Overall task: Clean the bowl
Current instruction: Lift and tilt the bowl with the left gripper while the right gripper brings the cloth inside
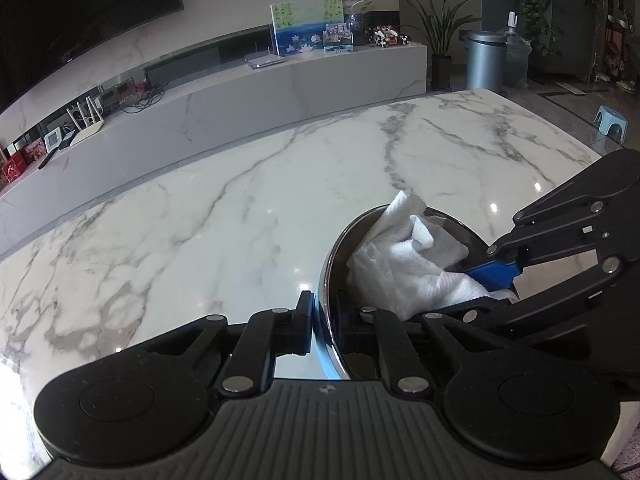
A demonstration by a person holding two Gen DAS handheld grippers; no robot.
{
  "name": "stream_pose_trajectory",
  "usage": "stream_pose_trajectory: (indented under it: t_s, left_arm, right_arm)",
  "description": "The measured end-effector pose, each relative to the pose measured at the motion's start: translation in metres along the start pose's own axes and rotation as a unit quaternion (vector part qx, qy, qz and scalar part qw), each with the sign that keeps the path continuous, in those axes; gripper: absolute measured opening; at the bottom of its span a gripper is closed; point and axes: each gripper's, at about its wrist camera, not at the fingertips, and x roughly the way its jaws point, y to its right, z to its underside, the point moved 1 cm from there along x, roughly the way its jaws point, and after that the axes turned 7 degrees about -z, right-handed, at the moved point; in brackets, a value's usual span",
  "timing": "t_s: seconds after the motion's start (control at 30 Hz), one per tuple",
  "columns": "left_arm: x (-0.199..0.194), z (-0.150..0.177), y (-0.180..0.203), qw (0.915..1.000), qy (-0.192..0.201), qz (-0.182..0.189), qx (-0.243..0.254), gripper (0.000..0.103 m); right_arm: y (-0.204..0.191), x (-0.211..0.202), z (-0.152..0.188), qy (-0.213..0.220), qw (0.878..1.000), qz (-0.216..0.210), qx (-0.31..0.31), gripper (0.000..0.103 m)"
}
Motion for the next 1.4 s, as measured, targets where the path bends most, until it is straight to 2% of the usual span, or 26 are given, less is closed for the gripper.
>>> stream_pose_trajectory:
  t_s: [0.33, 0.47, 0.6, 0.9, 1.23, 1.4]
  left_arm:
    - [0.004, 0.002, -0.002, 0.9999, -0.011, -0.001, -0.003, 0.010]
    - [0.002, 0.003, -0.002, 0.9999, -0.010, 0.000, -0.004, 0.010]
    - [0.001, 0.003, 0.002, 1.0000, -0.006, -0.003, 0.007, 0.010]
    - [0.001, 0.003, 0.008, 0.9998, -0.004, -0.008, 0.018, 0.010]
    - [0.002, 0.003, 0.006, 0.9996, -0.002, -0.024, 0.017, 0.010]
    - [0.000, 0.003, 0.001, 0.9997, 0.003, -0.022, 0.008, 0.010]
  right_arm:
    - [-0.004, 0.012, 0.012, -0.029, 0.999, 0.009, -0.009, 0.020]
    - [-0.012, 0.012, 0.014, -0.044, 0.996, 0.045, -0.055, 0.019]
    - [-0.020, 0.009, 0.018, -0.052, 0.988, 0.096, -0.107, 0.019]
    - [-0.023, -0.003, 0.019, -0.046, 0.983, 0.137, -0.117, 0.018]
    - [-0.028, -0.018, 0.010, -0.026, 0.981, 0.154, -0.116, 0.018]
    - [-0.023, -0.027, 0.008, -0.009, 0.989, 0.110, -0.096, 0.018]
